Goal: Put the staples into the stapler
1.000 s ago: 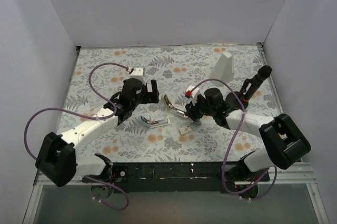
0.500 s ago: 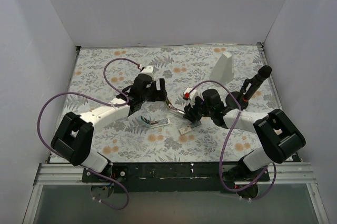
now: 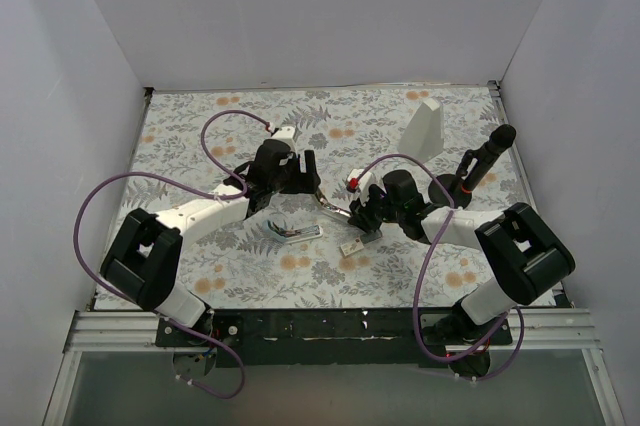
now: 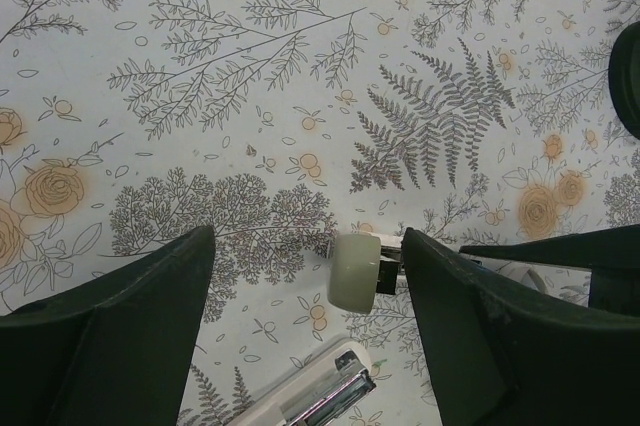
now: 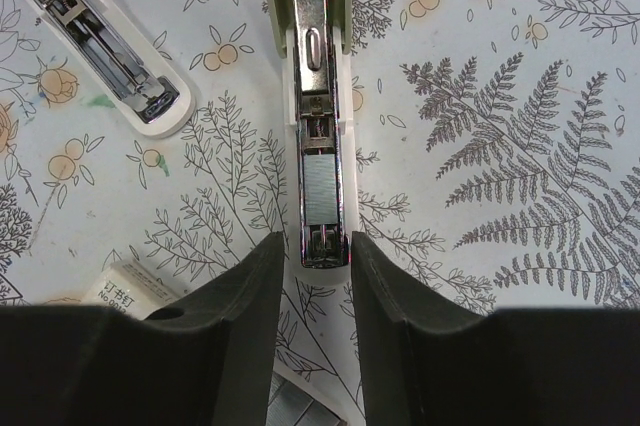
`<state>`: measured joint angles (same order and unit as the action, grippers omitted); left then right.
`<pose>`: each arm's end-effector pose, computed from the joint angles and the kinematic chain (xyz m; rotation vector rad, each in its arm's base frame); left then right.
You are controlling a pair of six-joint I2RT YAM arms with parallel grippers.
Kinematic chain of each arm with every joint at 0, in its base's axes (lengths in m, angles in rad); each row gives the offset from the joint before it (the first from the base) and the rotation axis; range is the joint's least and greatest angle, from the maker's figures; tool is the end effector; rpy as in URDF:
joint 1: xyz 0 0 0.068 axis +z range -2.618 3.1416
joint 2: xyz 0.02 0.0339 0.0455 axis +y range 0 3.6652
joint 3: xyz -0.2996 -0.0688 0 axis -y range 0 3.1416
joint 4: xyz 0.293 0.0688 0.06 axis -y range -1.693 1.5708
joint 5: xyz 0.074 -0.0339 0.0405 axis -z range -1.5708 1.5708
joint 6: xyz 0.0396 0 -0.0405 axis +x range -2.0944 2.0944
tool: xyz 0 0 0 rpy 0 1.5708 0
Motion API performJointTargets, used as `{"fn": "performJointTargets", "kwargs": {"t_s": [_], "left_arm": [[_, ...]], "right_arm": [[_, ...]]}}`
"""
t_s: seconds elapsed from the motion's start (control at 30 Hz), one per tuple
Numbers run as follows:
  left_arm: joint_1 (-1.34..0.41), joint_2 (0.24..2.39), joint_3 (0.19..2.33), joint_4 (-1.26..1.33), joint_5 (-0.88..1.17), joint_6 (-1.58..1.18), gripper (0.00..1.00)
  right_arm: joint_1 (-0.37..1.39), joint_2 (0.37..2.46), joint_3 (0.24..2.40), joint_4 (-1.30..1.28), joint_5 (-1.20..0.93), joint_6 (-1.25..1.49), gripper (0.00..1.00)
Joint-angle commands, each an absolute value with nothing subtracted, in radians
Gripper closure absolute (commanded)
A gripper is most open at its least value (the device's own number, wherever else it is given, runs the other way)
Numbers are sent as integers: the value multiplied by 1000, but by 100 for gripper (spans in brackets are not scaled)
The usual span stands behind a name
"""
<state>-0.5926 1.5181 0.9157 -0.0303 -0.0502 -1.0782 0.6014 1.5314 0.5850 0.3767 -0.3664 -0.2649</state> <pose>0.3090 -0.2057 0.2290 -0.5925 2.2681 -0.8414 0.2572 0.1937 0.1504 -1.0972 1.8549 0.5880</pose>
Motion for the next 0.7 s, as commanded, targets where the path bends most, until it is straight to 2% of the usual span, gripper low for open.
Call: {"fn": "performJointTargets", "kwargs": {"t_s": [0.0,0.07,0.4,0.5,0.57,0.63,0.67], "left_arm": [[-591,1528,959,-41,-8,-1074,26],[-591,1528,959,-44,-2,-1071,27],[-598,1554,971,-49,64,-1066,35],[-606,1563,977,-46,75,-1052,42],[-612,1568,983,-46,81,-1043,43],[-624,1569,988,-46,84,-1037,51],[-630,1569,991,-48,84,-1026,52]], "right_arm": [[600,1534,584,426,-397,-275,61],[600,1536,584,423,-406,-278,69],[600,1542,592,416,-419,-288,78],[600,1543,594,416,-422,-290,81],[600,1543,594,414,-425,-291,82],[601,1545,594,417,-426,-291,85],[600,1546,595,414,-429,-291,85]]}}
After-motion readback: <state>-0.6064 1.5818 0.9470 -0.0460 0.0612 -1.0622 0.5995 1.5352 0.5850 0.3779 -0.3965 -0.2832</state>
